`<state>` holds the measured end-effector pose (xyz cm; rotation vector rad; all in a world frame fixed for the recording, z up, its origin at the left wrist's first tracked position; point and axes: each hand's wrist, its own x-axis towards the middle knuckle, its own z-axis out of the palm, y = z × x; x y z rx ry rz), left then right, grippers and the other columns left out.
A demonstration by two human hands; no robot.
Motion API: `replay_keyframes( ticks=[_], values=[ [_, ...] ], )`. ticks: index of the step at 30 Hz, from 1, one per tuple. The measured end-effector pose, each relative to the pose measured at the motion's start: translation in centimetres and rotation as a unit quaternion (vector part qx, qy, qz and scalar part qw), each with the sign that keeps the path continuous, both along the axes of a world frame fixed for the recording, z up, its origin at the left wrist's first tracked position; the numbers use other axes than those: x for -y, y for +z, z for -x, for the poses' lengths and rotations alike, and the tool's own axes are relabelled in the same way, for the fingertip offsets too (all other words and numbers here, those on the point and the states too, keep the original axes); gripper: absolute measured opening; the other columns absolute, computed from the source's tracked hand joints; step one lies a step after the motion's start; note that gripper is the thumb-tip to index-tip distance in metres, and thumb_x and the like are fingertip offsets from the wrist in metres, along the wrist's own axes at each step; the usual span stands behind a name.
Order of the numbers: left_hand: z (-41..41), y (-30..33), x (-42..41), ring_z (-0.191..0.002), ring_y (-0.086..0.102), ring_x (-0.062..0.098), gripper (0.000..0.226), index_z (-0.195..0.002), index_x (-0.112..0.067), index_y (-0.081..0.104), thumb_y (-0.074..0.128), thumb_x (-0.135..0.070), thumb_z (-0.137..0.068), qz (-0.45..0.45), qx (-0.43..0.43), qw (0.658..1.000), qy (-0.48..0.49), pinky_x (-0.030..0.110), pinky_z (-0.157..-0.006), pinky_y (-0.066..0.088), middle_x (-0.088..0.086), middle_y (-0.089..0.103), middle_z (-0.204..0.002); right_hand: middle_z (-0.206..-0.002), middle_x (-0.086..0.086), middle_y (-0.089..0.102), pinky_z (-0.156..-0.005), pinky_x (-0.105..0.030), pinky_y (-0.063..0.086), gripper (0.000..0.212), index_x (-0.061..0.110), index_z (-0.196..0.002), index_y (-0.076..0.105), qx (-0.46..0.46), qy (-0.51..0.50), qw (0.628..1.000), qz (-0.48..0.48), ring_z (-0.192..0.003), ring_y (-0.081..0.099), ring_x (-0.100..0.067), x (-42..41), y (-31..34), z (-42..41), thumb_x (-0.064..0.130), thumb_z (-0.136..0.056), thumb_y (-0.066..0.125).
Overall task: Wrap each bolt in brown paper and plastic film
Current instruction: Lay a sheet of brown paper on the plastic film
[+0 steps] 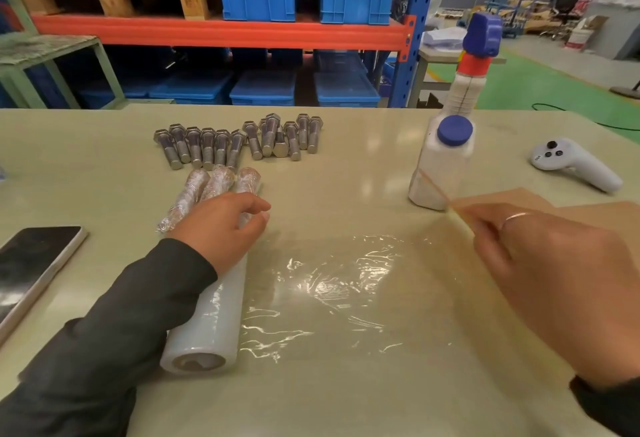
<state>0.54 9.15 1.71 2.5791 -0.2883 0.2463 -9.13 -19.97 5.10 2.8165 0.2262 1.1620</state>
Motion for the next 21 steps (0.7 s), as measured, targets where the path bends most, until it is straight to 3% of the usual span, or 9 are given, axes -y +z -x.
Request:
replay_keyframes(
  ticks=[1, 3, 4, 6, 10, 13, 17, 21],
  values=[
    [0.0, 0.0, 0.0, -0.110, 0.053, 0.013, 0.027, -0.114, -0.025, 0.062, 0.048, -0.032, -0.092, -0.001, -0.001, 1.000, 0.000, 0.022, -0.085, 0.035, -0.006, 0.061, -0.117, -0.063, -0.006, 0.067, -0.043, -0.026, 0.038, 0.015, 0.013, -0.087, 0.073, 0.041, 0.069, 0.997, -0.001, -0.055, 0.062, -0.028, -1.3, -0.3, 0.4, 0.010, -0.085, 0.058],
    [0.1, 0.1, 0.1, -0.108, 0.054, 0.013, 0.026, -0.114, -0.024, 0.062, 0.048, -0.031, -0.093, 0.000, -0.005, 1.000, -0.001, 0.023, -0.085, 0.036, -0.006, 0.062, -0.115, -0.080, -0.004, 0.072, -0.062, -0.032, 0.050, 0.020, 0.011, -0.094, 0.074, 0.060, 0.210, 0.976, 0.000, -0.074, 0.066, -0.020, -3.4, -1.4, 0.6, 0.008, -0.087, 0.055],
    [0.1, 0.1, 0.1, -0.106, 0.055, 0.013, 0.026, -0.113, -0.024, 0.062, 0.049, -0.030, -0.093, -0.001, -0.007, 1.000, -0.001, 0.023, -0.085, 0.037, -0.005, 0.063, -0.114, -0.087, -0.003, 0.073, -0.071, -0.031, 0.052, 0.021, 0.010, -0.093, 0.074, 0.044, 0.271, 0.961, 0.002, -0.081, 0.068, -0.018, -4.2, -2.1, 0.5, 0.008, -0.089, 0.054],
    [0.0, 0.1, 0.0, -0.104, 0.056, 0.014, 0.025, -0.113, -0.022, 0.063, 0.049, -0.028, -0.093, -0.005, -0.009, 1.000, -0.003, 0.023, -0.083, 0.038, -0.003, 0.064, -0.112, -0.093, -0.001, 0.073, -0.075, -0.031, 0.055, 0.026, 0.012, -0.089, 0.075, -0.009, 0.347, 0.938, 0.022, -0.084, 0.069, -0.016, -5.5, -3.7, 0.1, 0.007, -0.091, 0.050],
    [-0.1, 0.0, -0.1, -0.097, 0.053, 0.010, 0.025, -0.113, -0.021, 0.063, 0.048, -0.025, -0.094, 0.004, 0.001, 1.000, 0.003, 0.017, -0.074, 0.031, -0.003, 0.064, -0.112, -0.093, 0.009, 0.073, -0.077, -0.030, 0.056, 0.020, 0.022, -0.086, 0.076, -0.091, 0.372, 0.921, 0.066, -0.090, 0.069, -0.009, -6.0, -6.2, -0.6, 0.007, -0.082, 0.062],
    [-0.1, -0.1, 0.0, -0.088, 0.049, 0.006, 0.024, -0.112, -0.023, 0.063, 0.047, -0.024, -0.094, 0.010, 0.012, 1.000, 0.005, 0.018, -0.069, 0.029, -0.002, 0.063, -0.110, -0.096, 0.010, 0.072, -0.079, -0.030, 0.056, 0.026, 0.022, -0.089, 0.075, -0.147, 0.394, 0.906, 0.043, -0.095, 0.067, -0.007, -5.7, -6.5, -0.7, 0.012, -0.088, 0.051],
    [-0.2, -0.1, 0.0, -0.091, 0.049, 0.006, 0.024, -0.112, -0.024, 0.064, 0.048, -0.027, -0.094, 0.002, 0.016, 1.000, 0.003, 0.019, -0.073, 0.031, -0.003, 0.063, -0.110, -0.097, 0.007, 0.072, -0.082, -0.031, 0.055, 0.045, 0.020, -0.090, 0.076, -0.185, 0.427, 0.885, 0.013, -0.096, 0.067, -0.006, -5.6, -6.2, -0.5, 0.017, -0.098, 0.032],
    [-0.2, -0.1, 0.0, -0.094, 0.054, 0.010, 0.023, -0.110, -0.023, 0.065, 0.049, -0.026, -0.093, -0.002, 0.024, 1.000, -0.007, 0.019, -0.072, 0.031, -0.004, 0.064, -0.108, -0.100, 0.004, 0.072, -0.088, -0.035, 0.053, 0.033, 0.016, -0.091, 0.076, -0.205, 0.462, 0.862, -0.030, -0.099, 0.066, -0.007, -5.8, -5.9, -0.4, 0.014, -0.095, 0.044]
  ],
)
